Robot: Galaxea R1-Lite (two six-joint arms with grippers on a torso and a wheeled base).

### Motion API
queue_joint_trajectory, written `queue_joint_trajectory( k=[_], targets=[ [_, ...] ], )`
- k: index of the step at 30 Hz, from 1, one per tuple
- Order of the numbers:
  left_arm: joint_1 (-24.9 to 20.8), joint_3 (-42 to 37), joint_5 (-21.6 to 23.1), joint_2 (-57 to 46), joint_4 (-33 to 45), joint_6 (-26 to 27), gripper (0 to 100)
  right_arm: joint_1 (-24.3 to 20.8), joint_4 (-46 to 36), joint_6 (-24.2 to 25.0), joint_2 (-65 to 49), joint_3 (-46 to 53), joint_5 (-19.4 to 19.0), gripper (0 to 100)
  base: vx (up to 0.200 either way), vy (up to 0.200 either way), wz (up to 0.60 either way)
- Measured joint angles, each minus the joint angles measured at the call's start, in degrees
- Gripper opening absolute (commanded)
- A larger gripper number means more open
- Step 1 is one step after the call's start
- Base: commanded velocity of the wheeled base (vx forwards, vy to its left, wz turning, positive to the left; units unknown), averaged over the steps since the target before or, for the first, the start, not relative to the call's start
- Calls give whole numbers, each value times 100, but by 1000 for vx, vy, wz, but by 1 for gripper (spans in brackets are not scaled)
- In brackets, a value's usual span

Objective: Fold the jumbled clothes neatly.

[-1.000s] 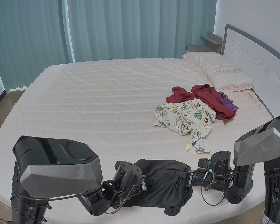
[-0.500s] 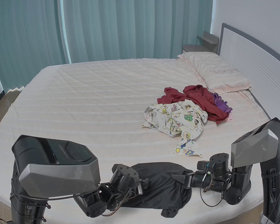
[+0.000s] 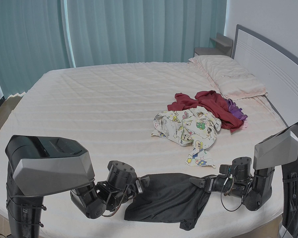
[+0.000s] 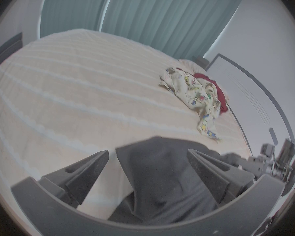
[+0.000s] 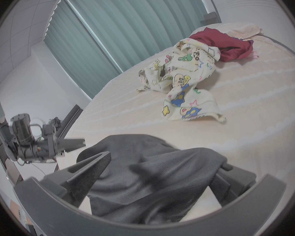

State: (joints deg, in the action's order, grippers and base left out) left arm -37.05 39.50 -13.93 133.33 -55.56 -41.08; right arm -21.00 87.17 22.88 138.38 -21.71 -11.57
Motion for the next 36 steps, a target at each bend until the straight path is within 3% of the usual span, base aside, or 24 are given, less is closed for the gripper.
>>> queue_joint_trajectory(
  k=[5, 13, 24, 25, 36],
  targets=[
    [17, 149, 244, 27, 553, -60, 100, 336, -71, -2, -61, -163, -4, 100, 0, 0, 0],
    [-165, 286, 267, 212, 613, -73, 100, 610, -85, 10, -78, -328, -50, 100, 0, 0, 0],
    [-148, 617, 255, 471, 633, -110, 100, 635, -224, -46, -21, -122, -79, 100, 0, 0, 0],
    [-123, 645, 250, 490, 650, -126, 0, 635, -227, -61, -21, -113, -80, 100, 0, 0, 0],
    [-62, 874, 162, 562, 1057, -308, 0, 631, -195, -74, -43, -105, -72, 100, 0, 0, 0]
  ],
)
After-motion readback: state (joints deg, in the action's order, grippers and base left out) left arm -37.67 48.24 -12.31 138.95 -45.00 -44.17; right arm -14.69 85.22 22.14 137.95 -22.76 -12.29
